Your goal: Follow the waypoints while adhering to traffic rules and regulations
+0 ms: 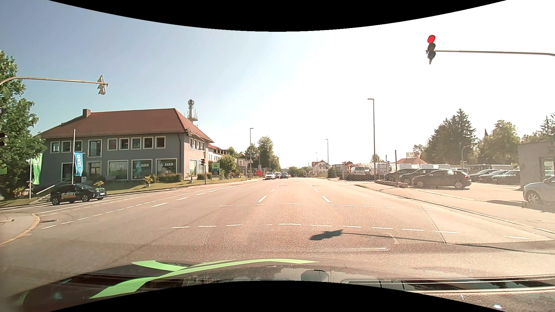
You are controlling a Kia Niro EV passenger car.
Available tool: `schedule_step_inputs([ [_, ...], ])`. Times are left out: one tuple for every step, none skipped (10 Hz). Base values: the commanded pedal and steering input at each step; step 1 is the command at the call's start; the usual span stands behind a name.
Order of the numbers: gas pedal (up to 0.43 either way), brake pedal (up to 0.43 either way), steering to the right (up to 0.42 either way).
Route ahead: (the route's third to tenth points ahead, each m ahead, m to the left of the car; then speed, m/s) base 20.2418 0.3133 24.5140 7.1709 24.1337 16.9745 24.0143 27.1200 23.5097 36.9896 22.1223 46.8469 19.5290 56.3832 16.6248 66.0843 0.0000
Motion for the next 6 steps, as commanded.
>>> schedule_step_inputs([
  [0.000, 0.280, -0.011],
  [0.000, 0.280, -0.011],
  [0.000, 0.274, -0.011],
  [0.000, 0.280, -0.011],
  [0.000, 0.280, -0.011],
  [0.000, 0.280, -0.011],
])
